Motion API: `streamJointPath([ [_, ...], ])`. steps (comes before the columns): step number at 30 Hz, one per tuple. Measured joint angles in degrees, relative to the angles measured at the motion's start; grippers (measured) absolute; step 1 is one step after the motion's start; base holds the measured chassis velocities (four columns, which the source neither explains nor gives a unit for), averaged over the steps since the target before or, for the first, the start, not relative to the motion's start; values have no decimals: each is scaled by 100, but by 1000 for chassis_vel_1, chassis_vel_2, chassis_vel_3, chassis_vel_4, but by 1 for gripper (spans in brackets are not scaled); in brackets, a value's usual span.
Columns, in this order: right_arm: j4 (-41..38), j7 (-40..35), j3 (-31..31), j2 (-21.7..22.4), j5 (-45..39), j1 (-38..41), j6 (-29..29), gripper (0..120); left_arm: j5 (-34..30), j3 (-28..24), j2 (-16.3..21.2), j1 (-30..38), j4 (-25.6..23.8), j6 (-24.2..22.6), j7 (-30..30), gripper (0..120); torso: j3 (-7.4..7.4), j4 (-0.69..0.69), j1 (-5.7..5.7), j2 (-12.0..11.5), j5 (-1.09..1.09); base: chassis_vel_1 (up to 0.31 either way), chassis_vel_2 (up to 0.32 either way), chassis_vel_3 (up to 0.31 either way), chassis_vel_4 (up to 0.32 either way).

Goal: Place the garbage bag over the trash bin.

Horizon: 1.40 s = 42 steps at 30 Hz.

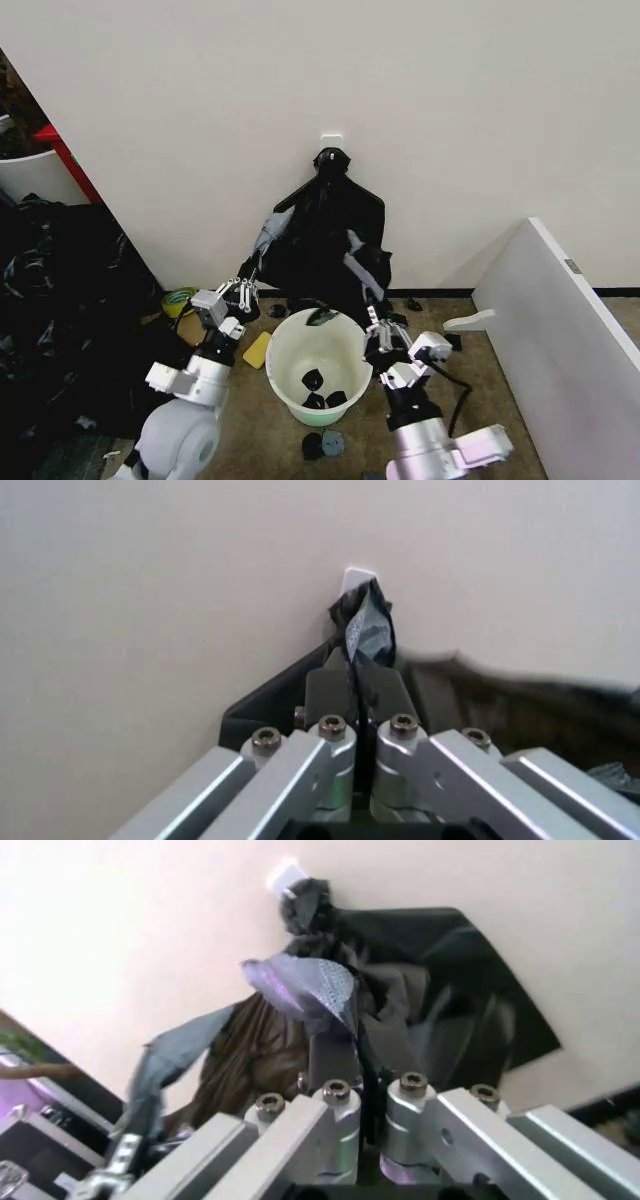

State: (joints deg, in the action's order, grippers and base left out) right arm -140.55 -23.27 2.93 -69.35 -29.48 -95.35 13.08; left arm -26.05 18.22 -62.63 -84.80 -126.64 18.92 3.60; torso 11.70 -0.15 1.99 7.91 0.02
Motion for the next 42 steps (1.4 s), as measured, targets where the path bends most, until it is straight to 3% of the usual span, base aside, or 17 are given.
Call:
streamJointPath([
  [9,48,119,-109,23,81,384,29,0,1,-14,-57,-275,-496,-9,-52,0,1,0,1,0,3,0,0,0,0],
  [14,148,332,-221,106,384,555,33,0,4,-61,-18,-330,-494,-56,-71,0,1,0,1,0,1,0,0,0,0],
  [21,500,203,-224,2,485,702,-52,0,206,-228,-112,-332,-79,-34,-113,0,1,0,1,-1,1,0,0,0,0],
  [32,732,-835,18,-10,441,614,-1199,0,661,-330,-176,-420,621,-271,61,0,1,0,1,-1,0,0,0,0,0],
  [38,779,-1050,141,-44,321,581,-1542,0,1007,-383,-146,-420,853,-334,120,0,1,-1,1,-1,0,0,0,0,0],
  [42,893,-1019,137,-51,290,613,-1477,0,1157,-388,-155,-404,950,-238,122,0,1,-1,1,-1,0,0,0,0,0],
])
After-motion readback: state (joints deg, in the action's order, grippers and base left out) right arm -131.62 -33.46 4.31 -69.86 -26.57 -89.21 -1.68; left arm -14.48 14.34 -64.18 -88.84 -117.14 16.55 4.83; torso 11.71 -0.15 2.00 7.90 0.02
